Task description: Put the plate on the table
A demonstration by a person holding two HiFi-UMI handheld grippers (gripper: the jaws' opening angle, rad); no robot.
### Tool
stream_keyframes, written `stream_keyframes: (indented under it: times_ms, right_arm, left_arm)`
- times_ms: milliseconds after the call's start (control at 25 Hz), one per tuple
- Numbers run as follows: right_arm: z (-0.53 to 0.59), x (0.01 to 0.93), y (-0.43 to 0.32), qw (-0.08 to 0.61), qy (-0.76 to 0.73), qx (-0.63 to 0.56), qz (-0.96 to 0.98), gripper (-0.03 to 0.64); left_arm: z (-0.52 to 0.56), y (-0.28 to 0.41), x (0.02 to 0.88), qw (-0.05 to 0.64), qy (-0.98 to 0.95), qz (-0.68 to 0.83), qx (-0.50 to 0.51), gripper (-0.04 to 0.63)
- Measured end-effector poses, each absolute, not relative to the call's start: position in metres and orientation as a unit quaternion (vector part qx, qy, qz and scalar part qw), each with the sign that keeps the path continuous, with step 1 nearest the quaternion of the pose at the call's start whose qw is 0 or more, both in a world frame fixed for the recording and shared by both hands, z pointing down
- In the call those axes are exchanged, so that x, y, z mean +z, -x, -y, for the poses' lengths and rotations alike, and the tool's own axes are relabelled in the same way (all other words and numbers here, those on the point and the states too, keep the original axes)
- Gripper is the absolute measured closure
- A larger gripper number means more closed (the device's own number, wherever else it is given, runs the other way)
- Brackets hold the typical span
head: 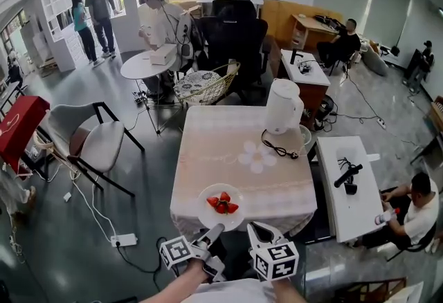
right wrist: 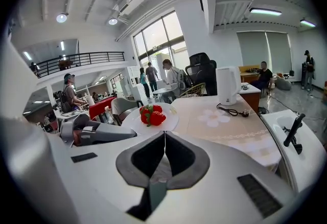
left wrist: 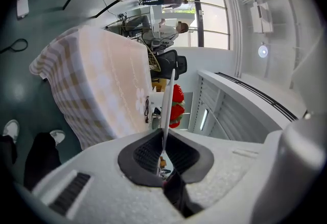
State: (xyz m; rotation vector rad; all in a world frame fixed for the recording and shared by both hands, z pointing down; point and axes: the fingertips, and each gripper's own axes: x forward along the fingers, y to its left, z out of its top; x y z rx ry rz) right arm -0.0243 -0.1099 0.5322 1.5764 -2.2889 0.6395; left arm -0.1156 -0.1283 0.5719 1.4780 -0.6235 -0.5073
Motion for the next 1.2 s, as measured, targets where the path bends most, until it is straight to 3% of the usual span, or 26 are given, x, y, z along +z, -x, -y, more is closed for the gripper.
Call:
stream_keyframes:
  times_ms: [1200]
  right_arm:
    - [0.292,0.599,-0.116,0.168,-0.499,0.273,0.805,0.611]
  left_arm:
    - [0.308,-0.021,0.672,0.669,-0.651,0.348,-0.089,0.575]
